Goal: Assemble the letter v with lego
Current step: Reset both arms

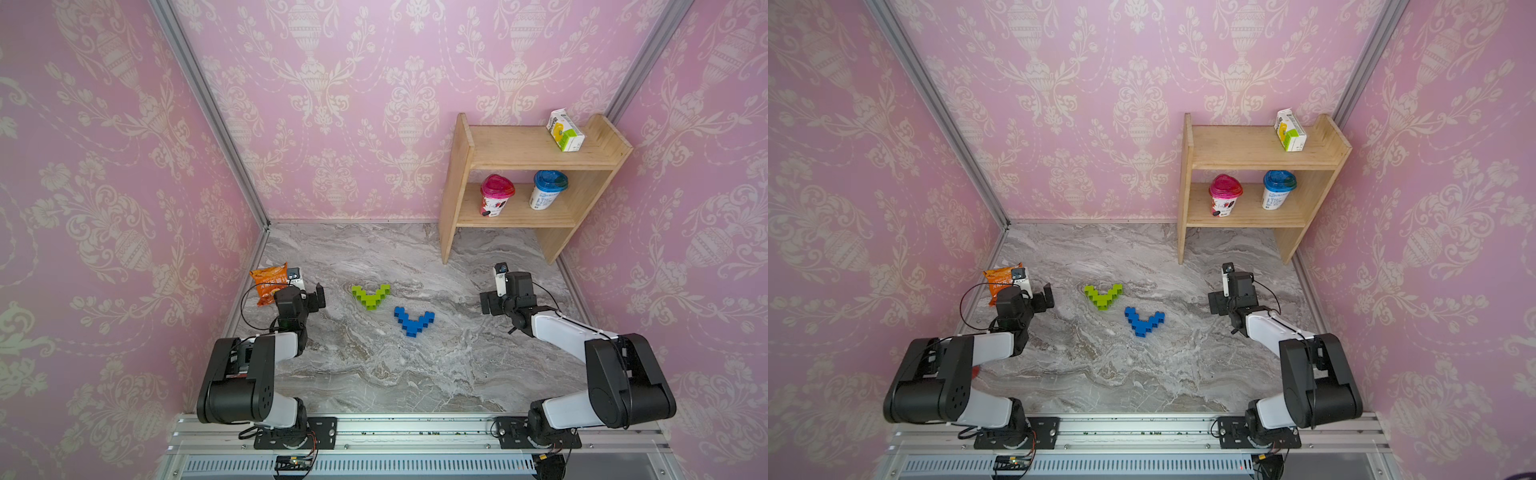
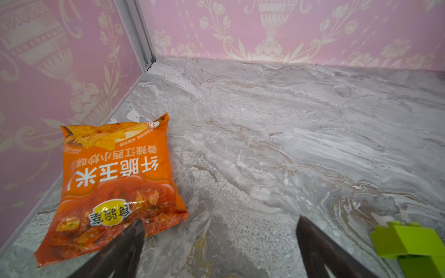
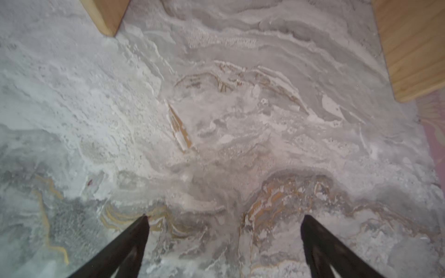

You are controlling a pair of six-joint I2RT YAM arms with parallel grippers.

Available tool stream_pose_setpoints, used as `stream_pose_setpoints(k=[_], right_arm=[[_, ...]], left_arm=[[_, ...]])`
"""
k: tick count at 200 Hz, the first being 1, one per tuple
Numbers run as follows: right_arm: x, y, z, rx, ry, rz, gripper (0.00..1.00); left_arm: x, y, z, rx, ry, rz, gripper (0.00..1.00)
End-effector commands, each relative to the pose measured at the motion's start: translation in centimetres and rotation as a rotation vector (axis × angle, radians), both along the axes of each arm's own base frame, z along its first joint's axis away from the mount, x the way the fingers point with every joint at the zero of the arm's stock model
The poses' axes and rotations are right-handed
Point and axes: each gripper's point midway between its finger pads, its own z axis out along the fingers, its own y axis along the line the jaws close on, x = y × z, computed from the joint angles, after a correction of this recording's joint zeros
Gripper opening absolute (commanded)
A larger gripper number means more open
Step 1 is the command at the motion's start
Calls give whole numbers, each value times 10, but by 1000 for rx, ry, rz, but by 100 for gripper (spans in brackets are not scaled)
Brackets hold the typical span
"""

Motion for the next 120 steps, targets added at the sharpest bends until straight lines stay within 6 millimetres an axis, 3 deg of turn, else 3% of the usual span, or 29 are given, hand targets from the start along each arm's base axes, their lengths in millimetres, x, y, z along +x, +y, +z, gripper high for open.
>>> stream_pose_setpoints(k=[1,12,35,56,120], right_arm=[[26,-2,19,49,-142,-37,100],[29,2,20,77,-187,-25,100],[20,-15,23,130,-265,-90,100],[12,-17,20,169,-362,-77,100],[9,-17,17,167,-336,-76,100]], left_arm=[[6,-15,-11,-40,-57,-97,99],[5,-16,-13,-43,-31,-105,99],[4,-19,-13,-31,-42,-119,99],[5,-21,-15,-4,-28,-114,99],[7,-12,-15,-12,-23,-61,99]])
